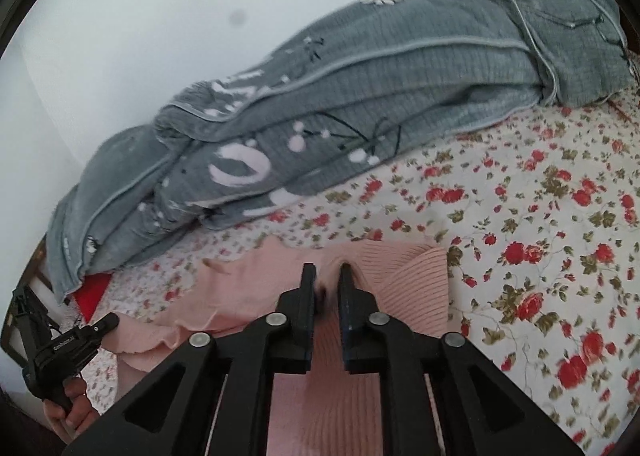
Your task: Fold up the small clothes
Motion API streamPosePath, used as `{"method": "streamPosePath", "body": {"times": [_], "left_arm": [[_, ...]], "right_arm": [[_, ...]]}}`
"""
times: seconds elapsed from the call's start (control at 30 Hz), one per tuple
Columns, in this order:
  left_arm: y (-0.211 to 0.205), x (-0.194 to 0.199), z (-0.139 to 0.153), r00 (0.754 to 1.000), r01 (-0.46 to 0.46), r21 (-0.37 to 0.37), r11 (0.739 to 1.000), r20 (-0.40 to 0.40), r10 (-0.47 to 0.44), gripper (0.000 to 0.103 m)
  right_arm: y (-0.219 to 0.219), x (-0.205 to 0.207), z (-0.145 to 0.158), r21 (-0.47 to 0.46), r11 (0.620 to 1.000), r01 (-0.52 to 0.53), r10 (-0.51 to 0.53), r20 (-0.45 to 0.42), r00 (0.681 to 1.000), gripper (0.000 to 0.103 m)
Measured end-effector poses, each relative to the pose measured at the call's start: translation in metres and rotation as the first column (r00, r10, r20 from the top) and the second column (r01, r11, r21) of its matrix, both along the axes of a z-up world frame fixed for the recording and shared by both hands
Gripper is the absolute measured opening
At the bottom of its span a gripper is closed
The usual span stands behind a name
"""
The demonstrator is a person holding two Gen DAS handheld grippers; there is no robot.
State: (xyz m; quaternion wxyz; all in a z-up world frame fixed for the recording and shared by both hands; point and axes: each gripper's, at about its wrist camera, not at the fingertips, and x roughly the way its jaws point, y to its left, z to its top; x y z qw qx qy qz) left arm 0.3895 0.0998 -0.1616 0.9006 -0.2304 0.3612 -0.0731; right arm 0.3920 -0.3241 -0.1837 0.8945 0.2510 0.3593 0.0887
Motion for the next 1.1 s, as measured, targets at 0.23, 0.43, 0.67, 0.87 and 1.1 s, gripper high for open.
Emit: {"method": "streamPosePath", "body": {"times": [0.23,0.43,0.67,0.87,1.1], "left_arm": [[0.005,0.0,0.006,0.997,0.013,0.059,0.998,0.078,-0.017,0.042],[-0.015,0.017,-0.009,0.997,0.075,0.155,0.985,-0.001,-0.076,0.042],[-0.019,0.028,-0.041,0.997,0.052,0.215,0.975,-0.067,-0.038,0.012],[-0.001,0.013,-0.029,1.0,0.005,0.165,0.986,0.026,-0.009,0.007],[-0.009,0.021,-0.043,0.998,0.007,0.248,0.969,-0.058,0.008,0.011]], "right_arm": [[-0.009,0.005,0.0,-0.032,0.999,0.017,-0.016,0.025,1.0,0.027],[0.007,0.02,-0.022,-0.126,0.991,-0.033,0.027,-0.049,0.998,0.027],[0.014,0.031,-0.048,-0.18,0.982,-0.059,0.036,-0.129,0.991,0.027],[0.022,0.027,-0.042,-0.233,0.97,-0.066,0.052,-0.065,0.997,0.005],[0.02,0.035,-0.05,-0.245,0.969,-0.043,0.015,-0.116,0.993,0.006]]}}
